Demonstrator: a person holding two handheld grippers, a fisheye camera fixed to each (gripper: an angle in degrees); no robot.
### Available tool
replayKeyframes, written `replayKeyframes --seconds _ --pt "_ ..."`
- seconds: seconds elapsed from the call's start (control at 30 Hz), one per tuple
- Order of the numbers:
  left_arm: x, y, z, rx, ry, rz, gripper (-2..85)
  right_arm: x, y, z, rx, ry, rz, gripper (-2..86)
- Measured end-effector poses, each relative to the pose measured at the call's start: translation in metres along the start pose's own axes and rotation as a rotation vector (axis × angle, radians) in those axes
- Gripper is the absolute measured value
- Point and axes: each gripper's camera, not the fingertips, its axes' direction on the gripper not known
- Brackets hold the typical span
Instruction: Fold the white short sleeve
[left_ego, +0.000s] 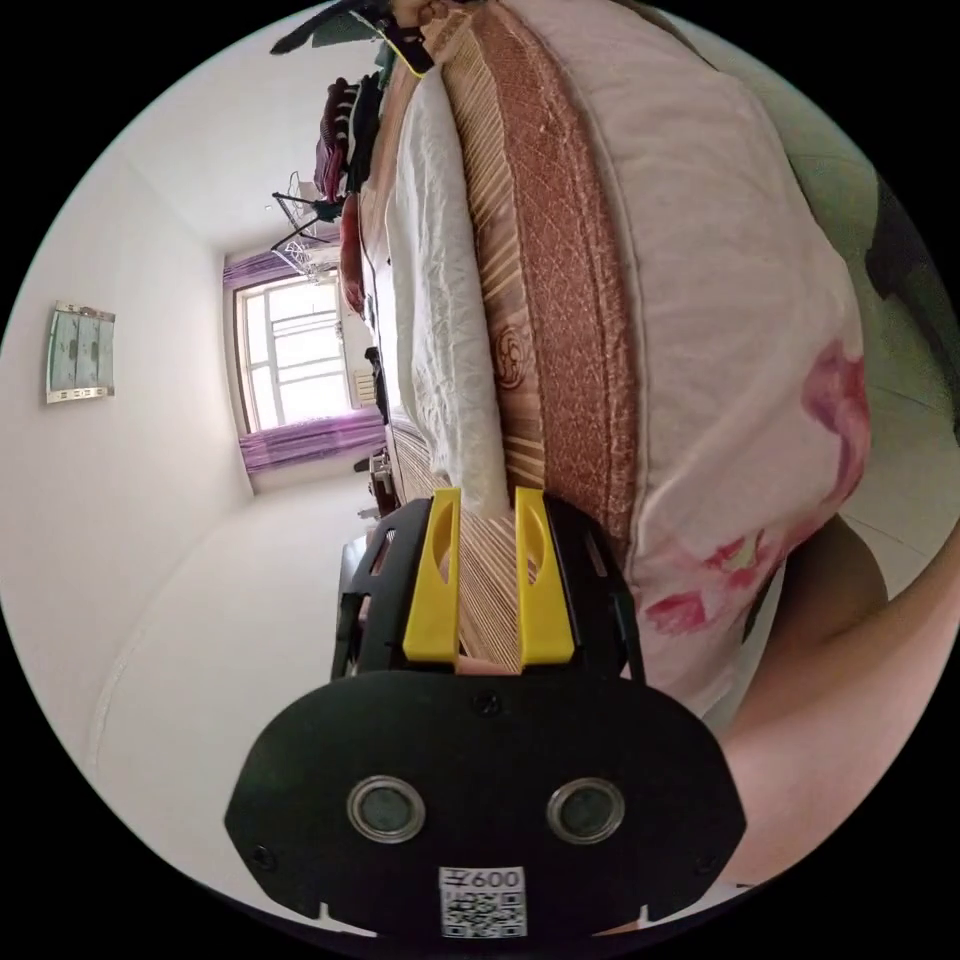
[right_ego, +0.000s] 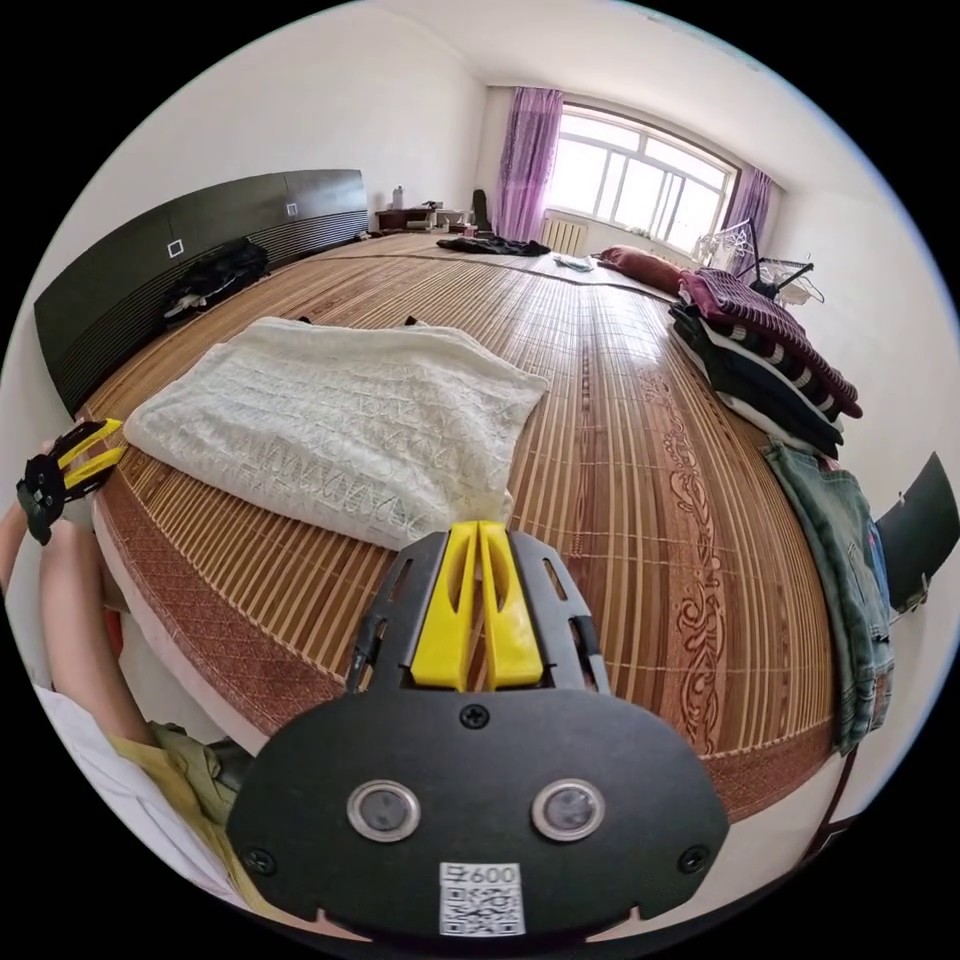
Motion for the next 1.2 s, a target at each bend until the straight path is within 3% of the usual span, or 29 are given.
replayKeyframes --seconds 0.03,0.17,0.23,0.37,0.5,0.57,0.7,0.8,0.87,0.93,1.07,1.2 --pt "0.001 0.001 0.006 -0.021 0.006 -0.003 7.3 0.011 0.01 0.003 0.046 0.003 -0.013 -0.7" --pt "0.023 0.016 0.028 -0.013 0.048 0.021 3.5 0.006 0.062 -0.045 0.539 0.016 -0.046 -0.1" --pt "0.038 0.029 0.033 -0.007 -0.004 0.016 2.7 -0.017 0.063 -0.041 0.568 -0.078 -0.169 1.1" --pt "0.049 0.062 0.046 0.021 -0.02 -0.198 2.2 -0.078 0.061 0.012 0.535 -0.203 -0.412 13.6" --pt "0.069 0.088 0.061 0.031 0.019 -0.432 2.2 -0.139 0.069 0.071 0.494 -0.172 -0.634 15.1" --pt "0.075 0.095 0.067 0.034 0.049 -0.431 2.2 -0.153 0.066 0.11 0.433 -0.252 -0.674 15.2" --pt "0.066 0.131 0.078 0.083 0.132 -0.641 2.3 -0.159 0.061 0.156 0.369 -0.25 -0.716 14.2" --pt "0.07 0.154 0.084 0.146 0.126 -0.704 2.5 -0.178 0.079 0.187 0.391 -0.097 -0.912 13.0" --pt "0.072 0.164 0.09 0.16 0.144 -0.71 2.7 -0.195 0.101 0.225 0.406 0.175 -1.064 11.9" --pt "0.071 0.176 0.093 0.179 0.16 -0.737 3.0 -0.195 0.112 0.244 0.404 0.24 -1.124 10.2" --pt "0.07 0.204 0.099 0.23 0.215 -0.789 4.6 -0.181 0.102 0.275 0.309 0.221 -1.071 2.7" --pt "0.093 0.196 0.095 0.234 0.169 -0.665 14.1 -0.167 0.089 0.281 0.265 0.161 -1.028 -0.1"
